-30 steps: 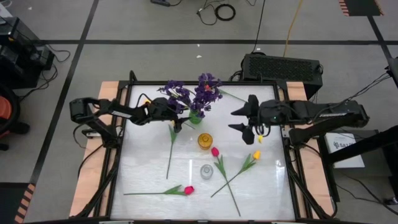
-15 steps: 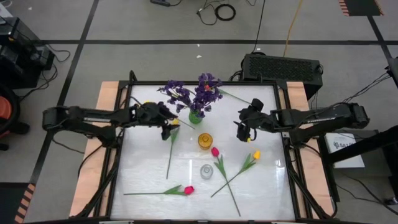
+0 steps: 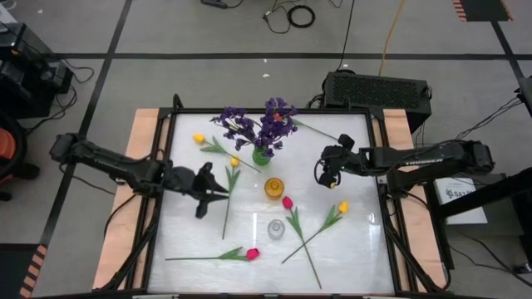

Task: Sort flowers into vase by color
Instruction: Put the top right pink flower into the yellow vase

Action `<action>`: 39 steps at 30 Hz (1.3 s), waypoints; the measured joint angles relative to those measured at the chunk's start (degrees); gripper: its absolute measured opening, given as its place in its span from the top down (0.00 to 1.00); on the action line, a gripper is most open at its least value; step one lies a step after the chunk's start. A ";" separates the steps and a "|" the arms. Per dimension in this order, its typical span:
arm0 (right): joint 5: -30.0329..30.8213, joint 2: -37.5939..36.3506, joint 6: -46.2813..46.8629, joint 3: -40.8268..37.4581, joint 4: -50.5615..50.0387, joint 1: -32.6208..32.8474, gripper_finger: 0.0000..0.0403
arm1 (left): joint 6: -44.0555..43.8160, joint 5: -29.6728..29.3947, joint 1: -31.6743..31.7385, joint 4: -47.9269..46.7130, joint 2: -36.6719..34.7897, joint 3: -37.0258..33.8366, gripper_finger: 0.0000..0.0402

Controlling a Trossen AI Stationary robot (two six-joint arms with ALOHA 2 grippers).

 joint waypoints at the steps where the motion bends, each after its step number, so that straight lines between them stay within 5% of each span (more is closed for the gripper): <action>1: -0.22 0.00 -0.02 -0.51 -0.09 -0.39 0.65 | -0.28 -0.80 -1.29 -0.55 -0.05 0.00 0.79; 8: -10.79 0.01 -5.09 -3.09 9.17 -6.58 0.85 | -6.60 -1.53 -5.92 -2.60 -0.07 0.00 0.85; 15: -10.93 0.85 -12.39 -3.17 15.75 -17.03 0.97 | -12.00 -1.67 -6.98 -2.05 0.85 0.00 0.85; 22: -13.64 6.10 -16.78 -3.17 18.55 -27.05 0.87 | 1.30 -9.21 -6.94 0.47 3.09 0.00 0.86; 32: -16.13 18.87 -22.15 -0.29 20.62 -36.44 0.64 | 2.00 -13.22 -6.80 5.60 4.72 0.00 0.86; 39: -23.57 26.23 -23.91 4.65 20.61 -39.23 0.63 | 5.58 -21.35 -6.77 5.93 4.72 0.00 0.86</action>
